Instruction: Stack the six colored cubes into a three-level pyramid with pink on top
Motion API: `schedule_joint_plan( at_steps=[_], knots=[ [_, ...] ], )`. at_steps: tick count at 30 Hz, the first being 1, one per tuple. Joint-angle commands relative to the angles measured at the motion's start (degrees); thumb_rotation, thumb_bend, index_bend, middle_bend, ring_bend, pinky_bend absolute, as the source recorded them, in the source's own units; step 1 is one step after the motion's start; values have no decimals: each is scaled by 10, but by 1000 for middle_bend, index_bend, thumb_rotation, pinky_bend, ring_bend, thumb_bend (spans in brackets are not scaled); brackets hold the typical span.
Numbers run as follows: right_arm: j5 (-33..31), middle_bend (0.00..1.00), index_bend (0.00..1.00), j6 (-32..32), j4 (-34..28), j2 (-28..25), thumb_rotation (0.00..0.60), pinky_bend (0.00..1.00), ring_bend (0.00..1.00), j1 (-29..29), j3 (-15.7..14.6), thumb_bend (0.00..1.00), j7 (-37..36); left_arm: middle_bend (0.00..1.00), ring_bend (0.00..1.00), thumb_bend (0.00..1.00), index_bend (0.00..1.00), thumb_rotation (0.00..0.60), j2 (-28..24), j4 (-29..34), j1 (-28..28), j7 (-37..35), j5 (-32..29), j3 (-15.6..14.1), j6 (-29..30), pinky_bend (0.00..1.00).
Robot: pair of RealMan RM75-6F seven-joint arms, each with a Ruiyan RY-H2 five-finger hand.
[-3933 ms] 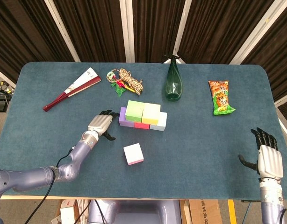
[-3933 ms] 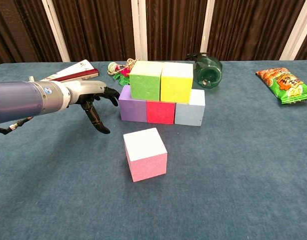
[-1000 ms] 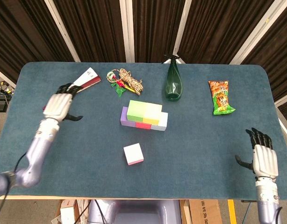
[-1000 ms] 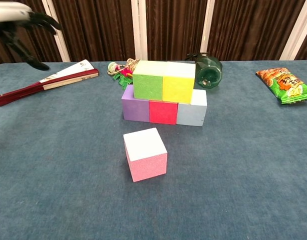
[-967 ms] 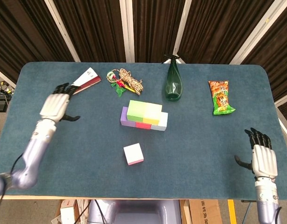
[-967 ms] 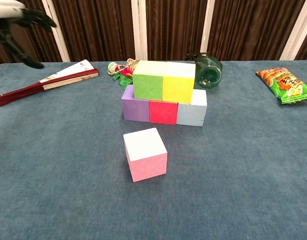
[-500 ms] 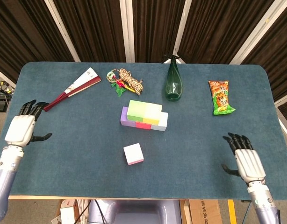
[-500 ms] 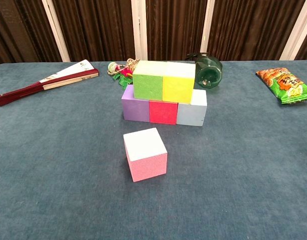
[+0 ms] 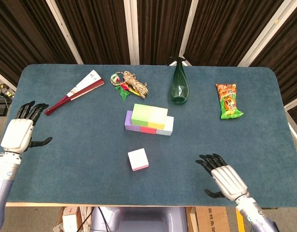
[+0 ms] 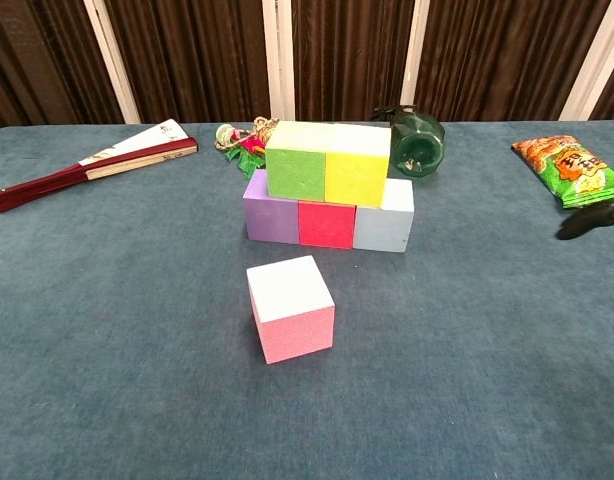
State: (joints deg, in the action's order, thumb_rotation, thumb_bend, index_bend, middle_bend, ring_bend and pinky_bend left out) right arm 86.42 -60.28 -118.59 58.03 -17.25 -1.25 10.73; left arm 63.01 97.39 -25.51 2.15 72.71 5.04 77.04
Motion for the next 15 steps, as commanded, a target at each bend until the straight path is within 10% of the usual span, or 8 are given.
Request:
schedule_joint_plan(
  at_steps=[1, 15],
  knots=[
    [-3, 96, 151, 5, 7, 24, 600, 11, 76, -14, 13, 267, 7, 104, 0, 203, 128, 600, -5, 13, -2, 8, -6, 8, -8, 0],
    [-160, 96, 145, 56, -1, 101, 600, 11, 76, -95, 69, 266, 122, 95, 0, 203, 118, 600, 1, 8, -12, 54, -52, 44, -32, 0]
  ],
)
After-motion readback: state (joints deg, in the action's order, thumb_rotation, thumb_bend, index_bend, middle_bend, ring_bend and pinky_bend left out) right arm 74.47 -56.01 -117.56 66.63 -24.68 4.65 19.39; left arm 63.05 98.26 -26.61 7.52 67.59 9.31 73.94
